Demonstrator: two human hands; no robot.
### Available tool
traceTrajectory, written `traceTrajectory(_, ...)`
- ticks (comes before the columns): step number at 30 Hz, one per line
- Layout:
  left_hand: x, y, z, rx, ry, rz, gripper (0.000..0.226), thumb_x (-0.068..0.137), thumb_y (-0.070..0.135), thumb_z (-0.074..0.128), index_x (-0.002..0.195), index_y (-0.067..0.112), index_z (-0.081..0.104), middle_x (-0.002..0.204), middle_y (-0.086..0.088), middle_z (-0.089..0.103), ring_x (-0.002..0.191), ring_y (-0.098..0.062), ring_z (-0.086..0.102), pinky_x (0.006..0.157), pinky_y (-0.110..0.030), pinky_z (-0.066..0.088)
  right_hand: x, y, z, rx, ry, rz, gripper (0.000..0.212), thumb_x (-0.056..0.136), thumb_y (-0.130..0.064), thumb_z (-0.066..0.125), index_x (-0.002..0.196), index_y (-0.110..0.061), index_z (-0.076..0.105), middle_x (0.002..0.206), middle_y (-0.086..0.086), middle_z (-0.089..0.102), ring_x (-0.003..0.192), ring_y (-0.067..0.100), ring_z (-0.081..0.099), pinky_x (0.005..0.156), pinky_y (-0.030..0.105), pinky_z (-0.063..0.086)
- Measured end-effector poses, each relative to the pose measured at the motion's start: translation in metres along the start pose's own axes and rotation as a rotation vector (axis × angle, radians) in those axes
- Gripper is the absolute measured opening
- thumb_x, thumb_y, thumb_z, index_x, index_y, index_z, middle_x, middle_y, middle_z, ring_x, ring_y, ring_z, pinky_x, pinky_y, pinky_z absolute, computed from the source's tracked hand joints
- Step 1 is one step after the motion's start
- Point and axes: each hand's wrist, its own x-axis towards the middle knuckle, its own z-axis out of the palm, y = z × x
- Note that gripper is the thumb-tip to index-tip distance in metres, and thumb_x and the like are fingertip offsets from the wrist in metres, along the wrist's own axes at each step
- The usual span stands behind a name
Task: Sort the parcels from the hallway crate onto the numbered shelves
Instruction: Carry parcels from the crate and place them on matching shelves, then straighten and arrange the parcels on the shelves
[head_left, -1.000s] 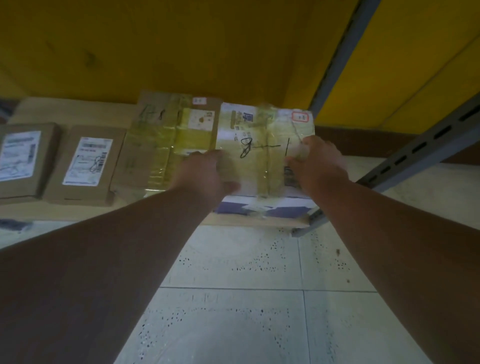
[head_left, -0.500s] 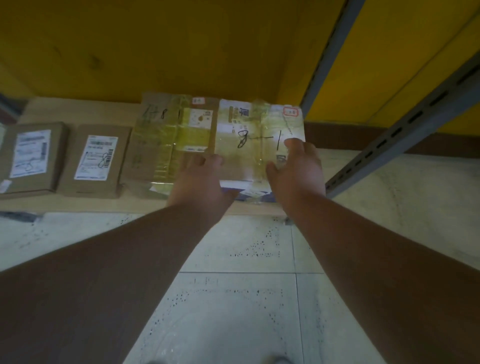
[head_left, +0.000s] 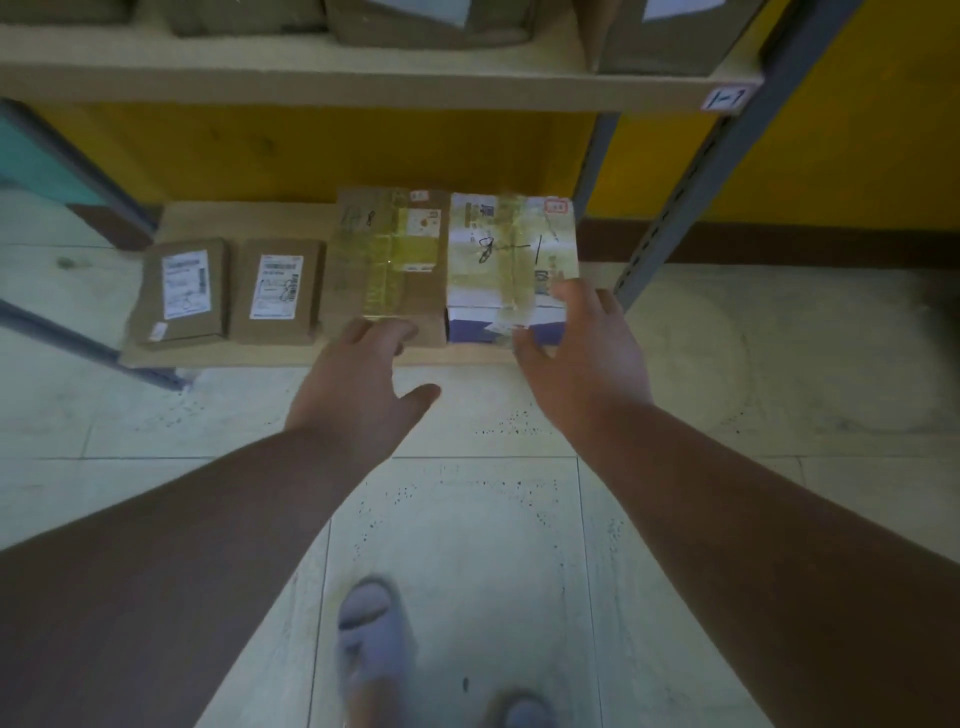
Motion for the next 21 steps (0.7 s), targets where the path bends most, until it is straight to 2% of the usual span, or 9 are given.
traceTrajectory(2,-0.036,0.014,-0.022,-0.002,0.005,-0.034,0.06,0.082,0.037,0.078,0.136,0.026,0.053,0.122,0.004,0.055,0.094,-0.013,0.057,0.078,-0.031,0.046,-0.035,-0.012,-0.028,0.038,-0.022,-0.004,0.056,0.093,-0.042,0.061,0.143,-0.026,0.041,0.143,-0.001,0.045,0.122,0.018,0.053,0.09,0.03,0.05)
traceTrajectory(5,-0.095,0.05,-0.068,0.0,0.003,-0.042,0.058,0.082,0.036,0.078,0.134,0.024,0.054,0.123,0.002,0.057,0.097,-0.016,0.059,0.079,-0.031,0.046,-0.092,-0.038,-0.091,0.078,-0.066,-0.011,0.061,0.092,-0.046,0.062,0.145,-0.028,0.039,0.144,-0.004,0.045,0.124,0.016,0.052,0.094,0.029,0.051)
traceTrajectory(8,-0.159,0.091,-0.12,-0.001,0.028,-0.05,0.056,0.082,0.034,0.078,0.133,0.021,0.056,0.121,-0.002,0.059,0.09,-0.017,0.058,0.077,-0.029,0.042,-0.146,-0.066,-0.166,0.113,-0.069,-0.025,0.063,0.091,-0.046,0.064,0.145,-0.025,0.039,0.143,-0.003,0.046,0.121,0.017,0.054,0.09,0.032,0.052)
traceTrajectory(12,-0.24,0.138,-0.168,-0.019,0.06,-0.031,0.055,0.083,0.033,0.078,0.132,0.02,0.057,0.119,-0.003,0.06,0.083,-0.013,0.055,0.076,-0.028,0.044,-0.213,-0.09,-0.253,0.147,-0.054,-0.068,0.061,0.09,-0.043,0.065,0.143,-0.024,0.041,0.138,-0.004,0.047,0.119,0.013,0.053,0.083,0.023,0.042)
traceTrajectory(21,-0.311,0.191,-0.245,-0.037,0.185,0.028,0.053,0.084,0.039,0.076,0.131,0.026,0.057,0.115,0.007,0.059,0.081,-0.007,0.052,0.07,-0.025,0.04,-0.277,-0.133,-0.344,0.176,-0.007,-0.193,0.059,0.088,-0.046,0.066,0.139,-0.028,0.044,0.136,-0.009,0.048,0.12,0.009,0.053,0.083,0.023,0.043)
